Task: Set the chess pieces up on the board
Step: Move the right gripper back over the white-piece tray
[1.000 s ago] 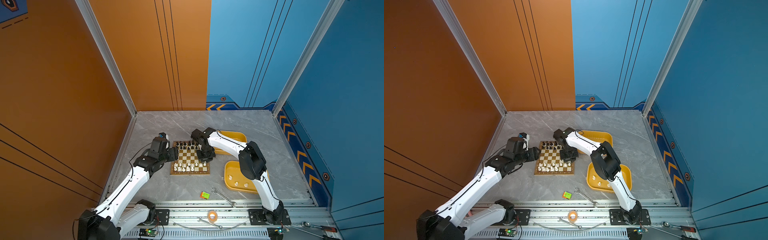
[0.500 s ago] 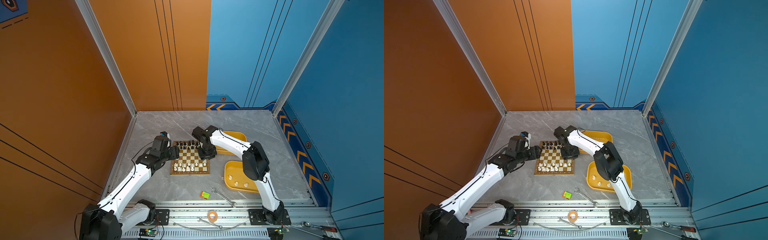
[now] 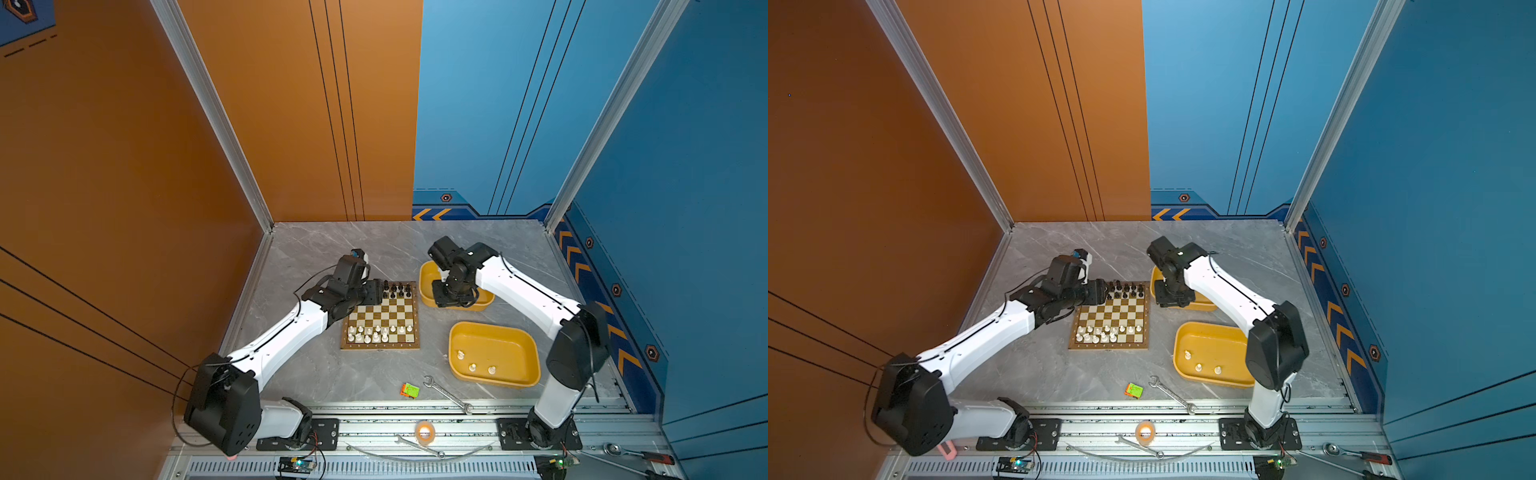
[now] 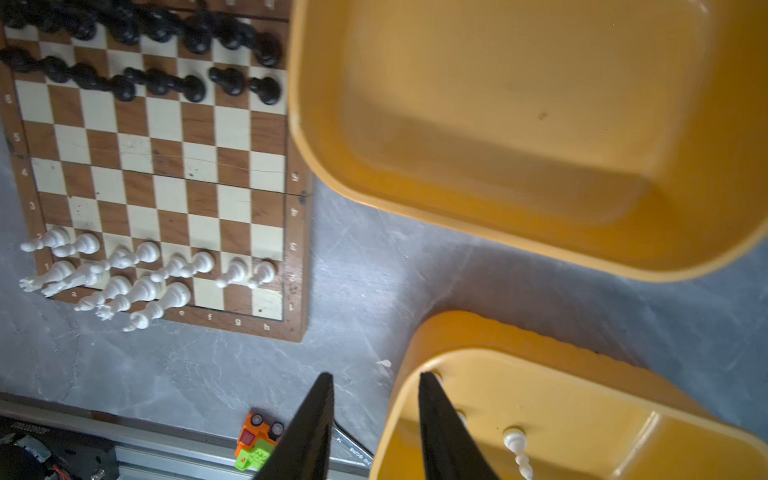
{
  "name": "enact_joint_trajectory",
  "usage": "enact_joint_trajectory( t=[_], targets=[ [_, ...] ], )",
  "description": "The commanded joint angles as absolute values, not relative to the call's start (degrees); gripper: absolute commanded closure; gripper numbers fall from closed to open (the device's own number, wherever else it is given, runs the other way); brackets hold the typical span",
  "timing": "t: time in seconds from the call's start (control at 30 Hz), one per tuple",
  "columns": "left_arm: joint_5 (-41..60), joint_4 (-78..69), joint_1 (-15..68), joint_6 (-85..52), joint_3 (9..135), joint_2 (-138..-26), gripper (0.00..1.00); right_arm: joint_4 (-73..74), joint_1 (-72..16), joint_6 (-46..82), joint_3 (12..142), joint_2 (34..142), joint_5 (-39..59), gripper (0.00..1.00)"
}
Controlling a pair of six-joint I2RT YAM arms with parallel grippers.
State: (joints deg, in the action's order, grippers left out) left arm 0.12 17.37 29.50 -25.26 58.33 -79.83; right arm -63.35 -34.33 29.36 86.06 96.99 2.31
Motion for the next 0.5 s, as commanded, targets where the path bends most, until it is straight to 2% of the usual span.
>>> enact_joint_trajectory(
  t=[0.0, 0.23, 0.47],
  targets=[
    [-0.68, 16.44, 33.16, -24.21, 63.9, -83.93, 0.31, -64.18, -33.16, 29.91, 77.25, 89.68, 1.92, 0.66],
    [-0.08, 17.82, 40.6, -25.26, 71.68, -93.73, 0.32, -59.18, -33.2, 32.75, 61.64, 81.01, 6.06, 0.66],
    [-2.28, 20.59, 43.01, -27.61, 70.31, -91.85, 0.33, -56.42, -35.4, 32.78, 56.47, 80.07, 7.35, 0.66]
  ],
)
